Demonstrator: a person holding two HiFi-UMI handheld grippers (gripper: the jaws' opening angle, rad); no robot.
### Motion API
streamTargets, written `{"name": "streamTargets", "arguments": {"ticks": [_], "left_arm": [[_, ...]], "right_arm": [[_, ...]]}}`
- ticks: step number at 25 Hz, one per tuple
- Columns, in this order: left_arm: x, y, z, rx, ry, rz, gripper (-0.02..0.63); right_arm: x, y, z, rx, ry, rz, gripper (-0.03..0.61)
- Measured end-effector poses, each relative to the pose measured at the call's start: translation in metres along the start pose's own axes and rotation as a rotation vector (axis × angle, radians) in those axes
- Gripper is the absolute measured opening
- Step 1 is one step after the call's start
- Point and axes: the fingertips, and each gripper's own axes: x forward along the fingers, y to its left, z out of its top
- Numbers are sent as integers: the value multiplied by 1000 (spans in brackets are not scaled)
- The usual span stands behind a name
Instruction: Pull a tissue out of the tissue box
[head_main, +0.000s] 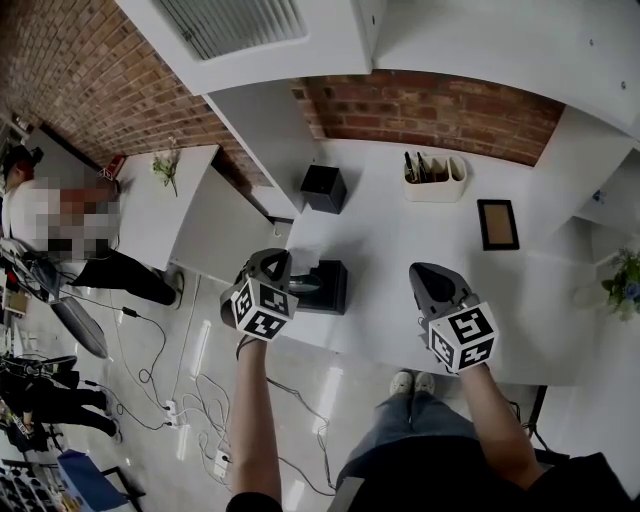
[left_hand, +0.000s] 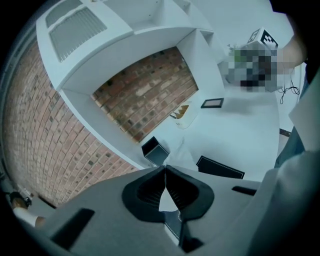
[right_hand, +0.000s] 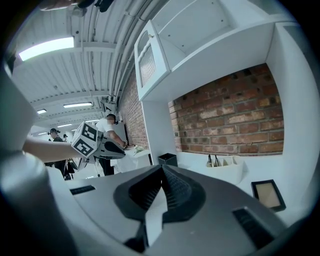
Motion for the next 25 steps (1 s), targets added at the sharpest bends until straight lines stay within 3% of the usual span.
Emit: {"name": "streamTargets", "arguments": {"ticks": [5,13,16,19,25], "left_arm": [[-11,1,35,-116,-140,11,11],[-31,-2,115,-398,-485,12,11],[-31,-12,138,-461,-557,11,11],[-31,-26,165,-574,-630,-4,11],[-24,-65,221,-701,-722,-119,11]], "right_arm": [[-11,-12,4,5,-21,-32,-2],[-46,-52,17,21,-81,-139,-2],[-64,-66,24,16,-115,-182,-2],[-84,-82,31,12,-156,-236,-2],[-118,-109,40,13,-212,-333,-2]]}}
